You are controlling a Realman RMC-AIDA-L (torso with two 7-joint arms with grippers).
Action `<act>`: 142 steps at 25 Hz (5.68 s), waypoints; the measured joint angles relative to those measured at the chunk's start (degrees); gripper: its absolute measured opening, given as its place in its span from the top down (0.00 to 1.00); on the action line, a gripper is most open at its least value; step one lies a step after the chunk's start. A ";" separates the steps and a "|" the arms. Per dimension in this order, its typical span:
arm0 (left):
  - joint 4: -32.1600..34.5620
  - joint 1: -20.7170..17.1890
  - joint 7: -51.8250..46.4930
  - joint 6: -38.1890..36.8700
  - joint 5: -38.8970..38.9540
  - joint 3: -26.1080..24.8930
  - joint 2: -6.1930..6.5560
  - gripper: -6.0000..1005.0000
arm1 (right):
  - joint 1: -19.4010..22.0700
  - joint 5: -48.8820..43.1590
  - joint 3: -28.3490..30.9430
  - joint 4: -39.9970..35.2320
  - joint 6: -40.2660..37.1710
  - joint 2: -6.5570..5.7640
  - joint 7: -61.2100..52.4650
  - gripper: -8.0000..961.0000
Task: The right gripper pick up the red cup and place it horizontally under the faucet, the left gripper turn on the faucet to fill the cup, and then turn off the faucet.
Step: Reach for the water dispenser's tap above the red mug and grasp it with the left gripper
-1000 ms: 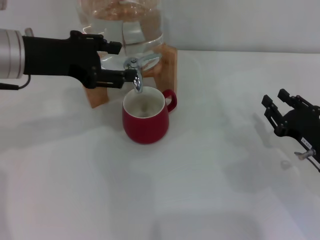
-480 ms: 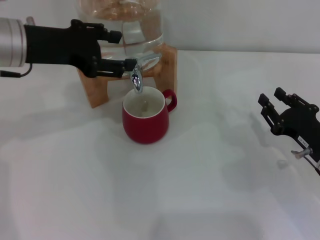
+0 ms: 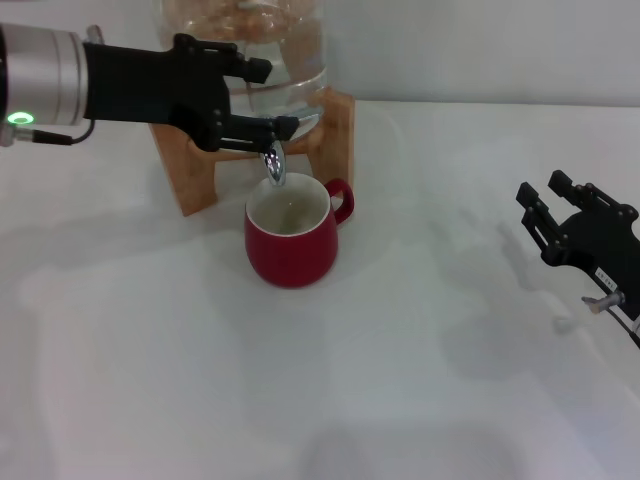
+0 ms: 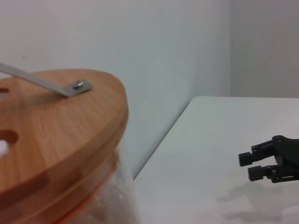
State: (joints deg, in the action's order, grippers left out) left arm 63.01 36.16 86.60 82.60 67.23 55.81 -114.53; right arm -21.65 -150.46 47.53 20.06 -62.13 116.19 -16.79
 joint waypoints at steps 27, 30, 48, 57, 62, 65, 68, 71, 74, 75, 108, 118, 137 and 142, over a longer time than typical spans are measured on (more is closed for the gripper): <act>-4.00 1.79 5.18 -4.74 -2.12 0.44 -3.66 0.25 | -0.16 -0.01 -0.67 -0.03 -0.16 0.00 0.00 0.56; -4.02 1.86 5.24 -5.16 -2.12 0.44 -3.67 0.25 | -0.09 -0.01 -0.69 -0.03 -0.21 0.00 0.00 0.56; -4.72 2.26 5.86 -8.12 -2.20 3.32 -4.30 0.25 | -0.01 -0.15 -0.69 0.05 -0.45 0.00 0.00 0.56; -5.36 2.27 5.88 -8.23 -2.20 3.35 -4.30 0.25 | -0.14 -0.47 -0.69 0.07 -0.40 0.00 0.00 0.56; -5.43 2.30 6.07 -8.25 -2.19 3.34 -4.30 0.25 | -0.15 -0.27 -1.26 0.13 -0.43 0.00 0.00 0.56; -5.48 2.32 6.08 -8.28 -2.19 3.35 -4.29 0.25 | -0.21 -0.22 -1.30 0.15 -0.42 0.00 0.00 0.56; -5.55 2.33 6.09 -8.50 -2.19 3.35 -4.29 0.25 | -0.24 -0.16 -1.31 0.15 -0.40 0.00 0.00 0.56; -5.67 2.34 6.40 -8.85 -2.19 3.34 -4.32 0.25 | -0.24 -0.15 -1.31 0.16 -0.40 0.00 0.00 0.56; -6.32 2.62 6.65 -8.99 -2.19 3.34 -4.37 0.25 | -0.22 -0.15 -1.31 0.16 -0.37 0.00 0.00 0.56; -6.57 2.76 6.73 -9.06 -2.19 3.34 -4.38 0.25 | -0.19 -0.15 -1.31 0.16 -0.37 0.00 0.00 0.56; -10.20 4.40 9.67 -11.07 -2.19 3.39 -4.39 0.25 | 0.04 -0.17 -1.30 0.51 -0.44 0.00 0.00 0.56; -10.73 4.82 9.81 -11.60 -2.19 4.44 -4.39 0.25 | 0.03 -0.14 -1.30 0.51 -0.49 0.00 0.00 0.56; -10.84 4.53 9.47 -11.12 -1.91 4.93 -4.48 0.25 | 0.03 -0.09 -1.31 0.51 -0.54 0.00 0.00 0.56; -10.72 4.47 9.36 -10.55 -1.87 4.92 -4.47 0.25 | 0.04 -0.10 -1.30 0.51 -0.53 0.00 0.00 0.56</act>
State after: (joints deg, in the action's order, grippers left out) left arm 52.30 40.62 95.96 72.04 65.36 60.73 -119.00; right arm -21.61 -150.56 46.23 20.57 -62.67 116.19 -16.79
